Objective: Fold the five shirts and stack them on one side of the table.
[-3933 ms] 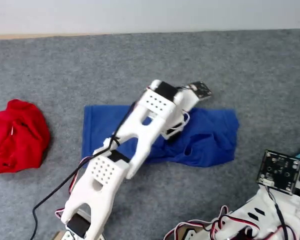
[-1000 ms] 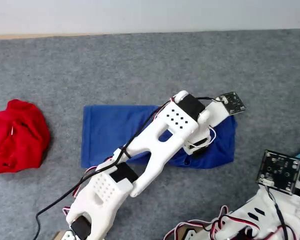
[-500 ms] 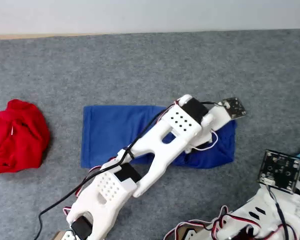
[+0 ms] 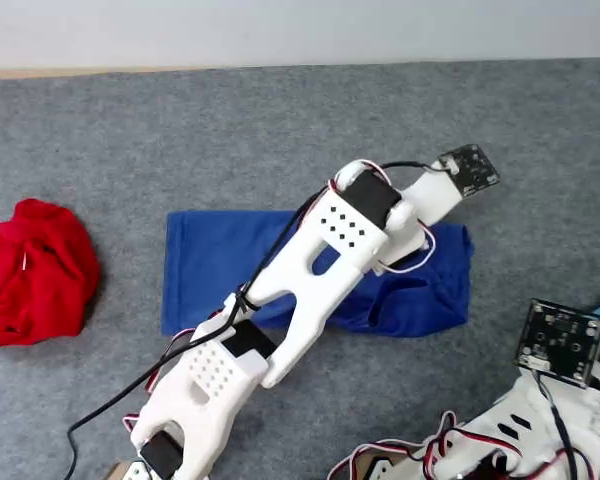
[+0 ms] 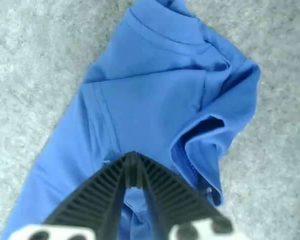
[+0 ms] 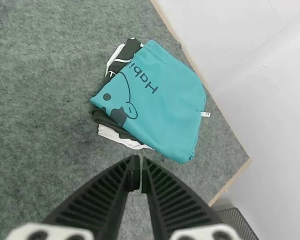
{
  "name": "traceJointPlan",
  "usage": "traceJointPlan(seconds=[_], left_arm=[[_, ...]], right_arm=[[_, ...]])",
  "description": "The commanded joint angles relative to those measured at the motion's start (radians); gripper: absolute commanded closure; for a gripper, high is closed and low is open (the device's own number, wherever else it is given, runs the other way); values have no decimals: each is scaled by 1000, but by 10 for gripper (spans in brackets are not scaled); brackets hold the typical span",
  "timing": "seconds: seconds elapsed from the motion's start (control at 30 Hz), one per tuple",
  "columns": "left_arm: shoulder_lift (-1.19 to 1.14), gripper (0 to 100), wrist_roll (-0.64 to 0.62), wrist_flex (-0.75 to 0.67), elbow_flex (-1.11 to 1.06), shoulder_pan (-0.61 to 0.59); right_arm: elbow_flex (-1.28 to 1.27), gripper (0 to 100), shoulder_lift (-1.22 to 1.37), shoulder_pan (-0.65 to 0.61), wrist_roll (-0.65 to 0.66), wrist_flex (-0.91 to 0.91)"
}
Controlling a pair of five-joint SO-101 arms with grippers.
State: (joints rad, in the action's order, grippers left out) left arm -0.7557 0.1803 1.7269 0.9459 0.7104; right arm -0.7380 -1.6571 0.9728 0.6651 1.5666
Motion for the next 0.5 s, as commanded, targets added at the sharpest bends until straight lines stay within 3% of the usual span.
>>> traceJointPlan(seconds=[0.0, 0.13, 0.47], left_arm=[[14, 904, -12, 28, -42, 8], [8, 810, -35, 28, -102, 8], [6, 804, -37, 23, -237, 80]], right_arm=[[3, 988, -4, -2, 6, -12], [3, 988, -4, -2, 6, -12], [3, 987, -4, -1, 6, -13]])
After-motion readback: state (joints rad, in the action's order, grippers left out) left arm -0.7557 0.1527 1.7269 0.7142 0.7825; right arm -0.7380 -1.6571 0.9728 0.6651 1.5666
